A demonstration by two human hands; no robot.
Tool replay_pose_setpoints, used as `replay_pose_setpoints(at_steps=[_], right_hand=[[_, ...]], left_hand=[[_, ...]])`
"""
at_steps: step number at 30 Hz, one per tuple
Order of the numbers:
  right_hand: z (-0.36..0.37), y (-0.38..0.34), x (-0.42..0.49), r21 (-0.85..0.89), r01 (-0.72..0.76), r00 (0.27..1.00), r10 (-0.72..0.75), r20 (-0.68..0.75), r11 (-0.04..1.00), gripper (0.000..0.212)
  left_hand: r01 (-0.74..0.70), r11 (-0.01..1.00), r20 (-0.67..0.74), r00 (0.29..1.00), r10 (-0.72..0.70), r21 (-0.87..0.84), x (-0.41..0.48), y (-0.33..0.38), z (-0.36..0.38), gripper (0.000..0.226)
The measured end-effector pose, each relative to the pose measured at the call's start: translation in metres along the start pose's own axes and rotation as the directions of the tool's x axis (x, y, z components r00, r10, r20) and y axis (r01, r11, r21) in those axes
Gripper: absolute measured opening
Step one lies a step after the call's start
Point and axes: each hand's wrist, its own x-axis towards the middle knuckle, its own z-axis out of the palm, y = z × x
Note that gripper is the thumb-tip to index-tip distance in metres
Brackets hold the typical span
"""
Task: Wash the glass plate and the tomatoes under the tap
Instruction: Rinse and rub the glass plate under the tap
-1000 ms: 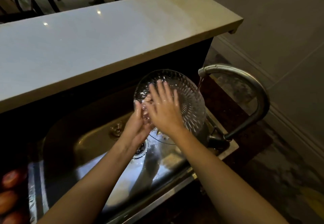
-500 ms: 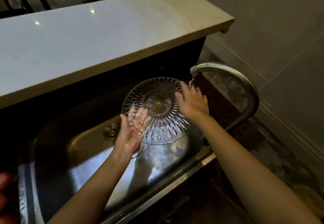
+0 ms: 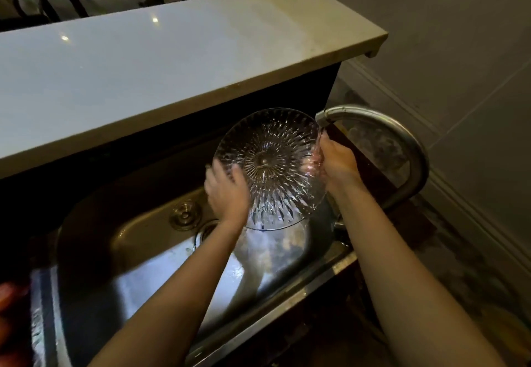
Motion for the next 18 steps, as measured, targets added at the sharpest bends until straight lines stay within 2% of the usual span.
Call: replay_pose_setpoints(at_steps=[2, 4, 6, 10, 12, 14, 16, 18], right_hand=[[-0.005, -0.001, -0.004, 0.094, 0.029, 0.999, -0.025, -0.045, 0.995, 0.032], [-0.004, 0.002, -0.008, 0.012, 0.051, 0.989, -0.049, -0.139, 0.999, 0.035], [0.001, 0.007, -0.014, -0.114, 0.0, 0.974, -0.026, -0.223, 0.993, 0.038], [0.009, 0.014, -0.024, -0.042, -0.111, 0.959, 0.096, -0.266, 0.993, 0.041], [0.01, 0.011, -0.024, -0.007, -0.095, 0.955, 0.089, -0.283, 0.995, 0.042], [0.011, 0.006, -0.025, 0.041, -0.049, 0.956, 0.059, -0.286, 0.998, 0.046], [0.01, 0.002, -0.026, 0.064, -0.018, 0.961, 0.035, -0.273, 0.998, 0.049], [0.007, -0.002, -0.027, 0.106, -0.002, 0.963, 0.031, -0.268, 0.994, 0.049]], left_hand=[[-0.272, 0.946, 0.109, 0.961, 0.255, 0.177, -0.018, 0.013, 0.01, 0.061], [-0.525, 0.824, 0.253, 0.844, 0.473, 0.211, -0.038, 0.027, 0.021, 0.062], [-0.673, 0.712, 0.339, 0.729, 0.594, 0.199, -0.046, 0.048, 0.031, 0.058], [-0.754, 0.59, 0.418, 0.653, 0.632, 0.287, -0.021, 0.091, 0.042, 0.052], [-0.79, 0.535, 0.45, 0.612, 0.65, 0.3, 0.0, 0.106, 0.042, 0.05], [-0.817, 0.533, 0.458, 0.569, 0.683, 0.22, 0.019, 0.115, 0.037, 0.048], [-0.796, 0.587, 0.428, 0.587, 0.687, 0.149, 0.039, 0.11, 0.028, 0.05], [-0.72, 0.678, 0.411, 0.669, 0.619, 0.15, 0.058, 0.088, 0.015, 0.052]])
